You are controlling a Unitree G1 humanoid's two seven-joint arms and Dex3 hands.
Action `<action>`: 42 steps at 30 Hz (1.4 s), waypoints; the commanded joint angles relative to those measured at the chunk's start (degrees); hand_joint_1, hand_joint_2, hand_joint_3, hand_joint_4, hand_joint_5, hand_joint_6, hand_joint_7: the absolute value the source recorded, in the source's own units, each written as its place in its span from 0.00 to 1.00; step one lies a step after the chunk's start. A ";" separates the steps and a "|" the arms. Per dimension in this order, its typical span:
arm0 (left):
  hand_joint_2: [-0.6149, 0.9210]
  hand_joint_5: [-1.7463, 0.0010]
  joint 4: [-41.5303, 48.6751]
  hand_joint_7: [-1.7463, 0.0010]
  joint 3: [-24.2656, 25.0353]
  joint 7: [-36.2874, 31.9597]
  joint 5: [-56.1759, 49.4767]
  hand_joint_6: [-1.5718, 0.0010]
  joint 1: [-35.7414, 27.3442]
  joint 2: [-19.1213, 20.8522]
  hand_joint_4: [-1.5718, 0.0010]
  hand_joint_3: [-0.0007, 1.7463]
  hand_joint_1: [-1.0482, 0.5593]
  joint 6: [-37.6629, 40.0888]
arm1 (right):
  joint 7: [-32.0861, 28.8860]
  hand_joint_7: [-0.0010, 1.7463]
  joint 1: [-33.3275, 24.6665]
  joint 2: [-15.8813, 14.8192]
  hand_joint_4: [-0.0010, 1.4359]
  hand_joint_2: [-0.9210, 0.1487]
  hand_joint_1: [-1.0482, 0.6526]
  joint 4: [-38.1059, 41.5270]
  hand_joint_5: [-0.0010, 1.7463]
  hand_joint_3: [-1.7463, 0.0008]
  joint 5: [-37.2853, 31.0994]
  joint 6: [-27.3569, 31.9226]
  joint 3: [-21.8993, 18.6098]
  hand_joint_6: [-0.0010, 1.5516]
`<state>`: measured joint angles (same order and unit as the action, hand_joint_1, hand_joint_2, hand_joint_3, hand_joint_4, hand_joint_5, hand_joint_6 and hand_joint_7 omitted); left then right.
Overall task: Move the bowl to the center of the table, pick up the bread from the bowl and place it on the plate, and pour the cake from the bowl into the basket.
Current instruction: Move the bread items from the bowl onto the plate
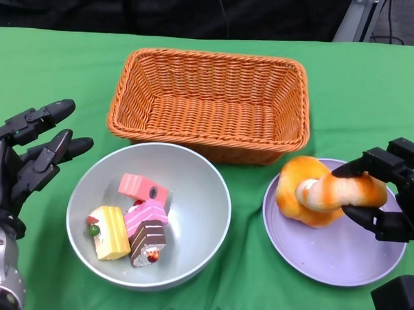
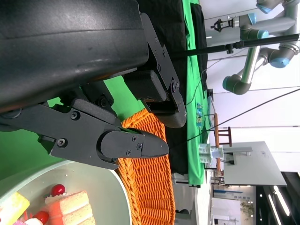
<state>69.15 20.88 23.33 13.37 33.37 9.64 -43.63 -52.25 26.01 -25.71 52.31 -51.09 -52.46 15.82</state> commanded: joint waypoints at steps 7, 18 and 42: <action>1.00 0.99 0.22 1.00 0.29 0.56 0.16 0.40 0.06 1.74 0.29 0.16 0.40 0.01 | 5.10 0.67 1.50 -0.22 0.53 0.43 0.65 5.01 0.95 0.37 9.56 -2.85 -0.23 0.54; 1.00 1.00 0.38 1.00 0.05 0.44 -0.13 0.40 0.09 1.91 0.29 0.16 0.40 0.23 | 35.00 0.75 -3.54 2.37 0.56 0.44 0.65 -4.15 1.00 0.35 33.36 -0.95 -6.17 0.49; 1.00 0.99 0.71 1.00 -0.01 0.83 -0.40 0.40 0.41 2.17 0.28 0.16 0.39 0.91 | 72.45 0.83 -15.44 2.68 0.45 0.25 0.64 -45.89 1.00 0.46 57.38 47.43 -13.79 0.37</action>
<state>69.50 20.65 24.33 12.94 33.39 10.47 -42.66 19.41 11.23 -22.02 8.02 5.43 -7.13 3.19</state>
